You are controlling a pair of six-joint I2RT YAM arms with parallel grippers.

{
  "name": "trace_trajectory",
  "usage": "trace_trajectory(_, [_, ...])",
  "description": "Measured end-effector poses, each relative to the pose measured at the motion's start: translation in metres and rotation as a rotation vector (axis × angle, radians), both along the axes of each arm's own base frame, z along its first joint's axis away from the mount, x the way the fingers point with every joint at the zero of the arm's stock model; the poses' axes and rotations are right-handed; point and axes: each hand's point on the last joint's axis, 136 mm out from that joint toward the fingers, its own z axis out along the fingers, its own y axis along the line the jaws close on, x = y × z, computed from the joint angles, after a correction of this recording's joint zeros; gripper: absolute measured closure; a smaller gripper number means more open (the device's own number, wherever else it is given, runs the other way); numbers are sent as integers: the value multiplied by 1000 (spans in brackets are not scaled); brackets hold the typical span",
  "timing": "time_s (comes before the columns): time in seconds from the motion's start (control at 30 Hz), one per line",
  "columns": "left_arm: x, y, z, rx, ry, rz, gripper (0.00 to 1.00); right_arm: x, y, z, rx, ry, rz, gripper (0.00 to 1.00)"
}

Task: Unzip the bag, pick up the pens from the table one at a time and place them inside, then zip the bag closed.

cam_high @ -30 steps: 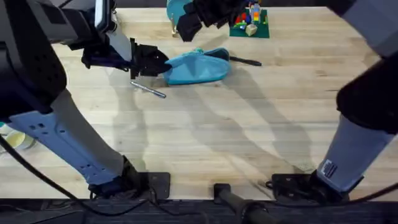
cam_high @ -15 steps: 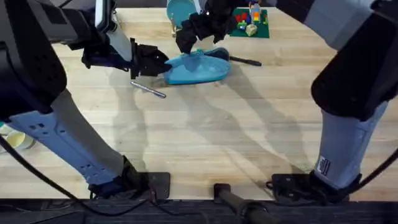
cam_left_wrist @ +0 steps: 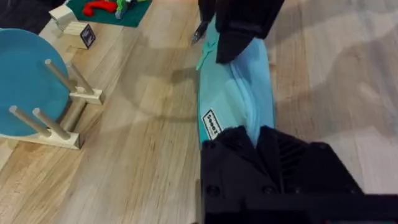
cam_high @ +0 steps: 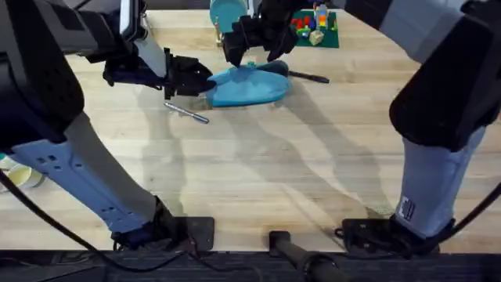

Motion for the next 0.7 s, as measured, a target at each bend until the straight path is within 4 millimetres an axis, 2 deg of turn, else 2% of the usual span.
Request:
trace_trajectory(0.2, [0, -1, 0, 1, 1, -2, 959, -3, 2, -1, 2, 11, 7, 424])
trace_trajectory(0.3, [0, -1, 0, 2, 1, -3, 959, -6, 1, -2, -4, 20, 9, 528])
trace_trajectory(0.5, [0, -1, 0, 3, 1, -3, 959, -8, 0, -3, -12, 25, 20, 680])
trace_trajectory(0.57, [0, -1, -1, 3, 1, -3, 959, -8, 0, -3, -14, 24, 25, 700])
trace_trajectory(0.7, [0, -1, -1, 3, 1, -4, 959, -8, 0, -3, -16, 23, 30, 837])
